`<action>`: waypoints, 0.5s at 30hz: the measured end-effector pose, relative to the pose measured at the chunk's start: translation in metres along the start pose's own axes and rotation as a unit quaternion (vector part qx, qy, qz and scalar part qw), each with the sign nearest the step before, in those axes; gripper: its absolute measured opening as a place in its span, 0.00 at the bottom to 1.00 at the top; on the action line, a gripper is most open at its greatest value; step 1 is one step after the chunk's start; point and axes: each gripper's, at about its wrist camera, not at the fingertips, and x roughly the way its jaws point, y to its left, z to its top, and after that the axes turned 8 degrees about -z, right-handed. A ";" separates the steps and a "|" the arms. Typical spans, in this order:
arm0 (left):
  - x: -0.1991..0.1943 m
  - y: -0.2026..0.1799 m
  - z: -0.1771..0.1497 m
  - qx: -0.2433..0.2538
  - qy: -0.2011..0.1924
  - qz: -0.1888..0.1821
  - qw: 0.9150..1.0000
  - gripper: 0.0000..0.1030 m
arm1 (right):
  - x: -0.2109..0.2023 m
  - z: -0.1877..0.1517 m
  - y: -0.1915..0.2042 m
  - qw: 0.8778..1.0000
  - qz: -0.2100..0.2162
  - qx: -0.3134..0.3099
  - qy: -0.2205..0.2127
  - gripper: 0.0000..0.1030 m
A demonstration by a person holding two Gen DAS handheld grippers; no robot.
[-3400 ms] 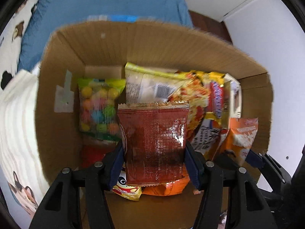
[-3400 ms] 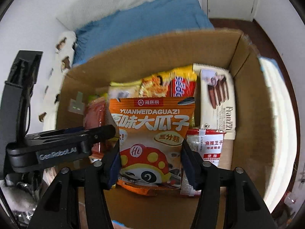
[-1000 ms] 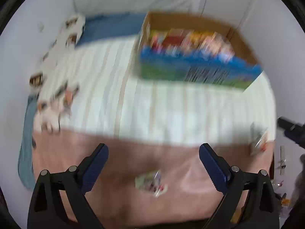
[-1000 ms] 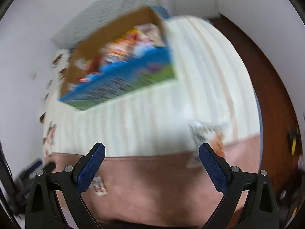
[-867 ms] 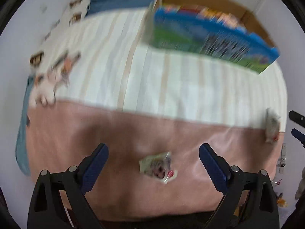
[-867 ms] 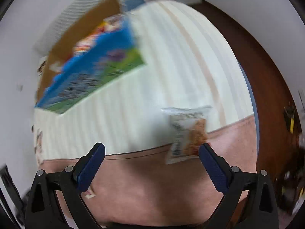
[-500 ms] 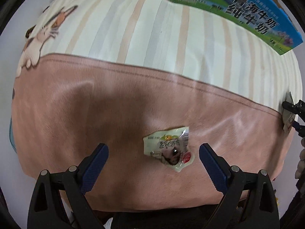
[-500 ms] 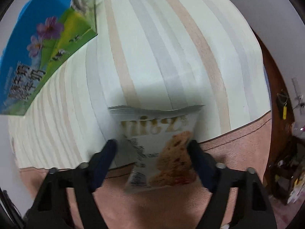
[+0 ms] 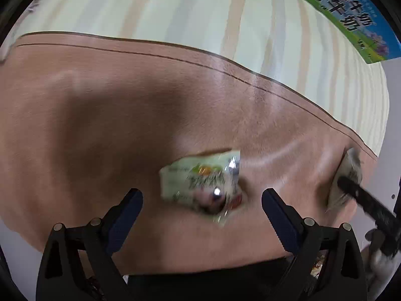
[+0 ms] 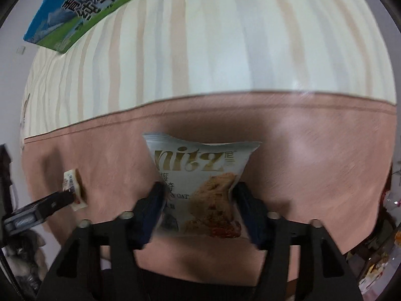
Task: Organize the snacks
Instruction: 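Grasp small clear snack pouch with left tool while right tool grasps white nitz bag, then carry pouch with left tool while right tool carries nitz bag into box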
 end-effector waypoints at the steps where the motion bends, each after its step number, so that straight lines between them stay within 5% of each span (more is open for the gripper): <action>1: 0.006 -0.001 0.003 0.000 -0.001 0.000 1.000 0.94 | 0.003 -0.004 -0.002 1.000 0.014 0.009 0.004 0.82; 4: 0.016 -0.005 0.007 0.003 -0.010 0.023 1.000 0.86 | 0.000 -0.008 -0.013 0.999 0.021 0.028 -0.001 0.84; 8: 0.014 -0.024 0.008 0.025 -0.026 0.027 0.999 0.62 | -0.006 -0.008 -0.019 1.000 0.002 0.025 -0.011 0.84; 14: 0.021 -0.058 0.010 0.071 -0.033 0.035 0.996 0.60 | -0.001 0.001 -0.001 0.999 -0.026 0.016 -0.028 0.82; 15: 0.023 -0.064 0.009 0.076 -0.033 0.040 0.996 0.60 | -0.001 0.000 0.004 0.999 -0.029 0.014 -0.032 0.74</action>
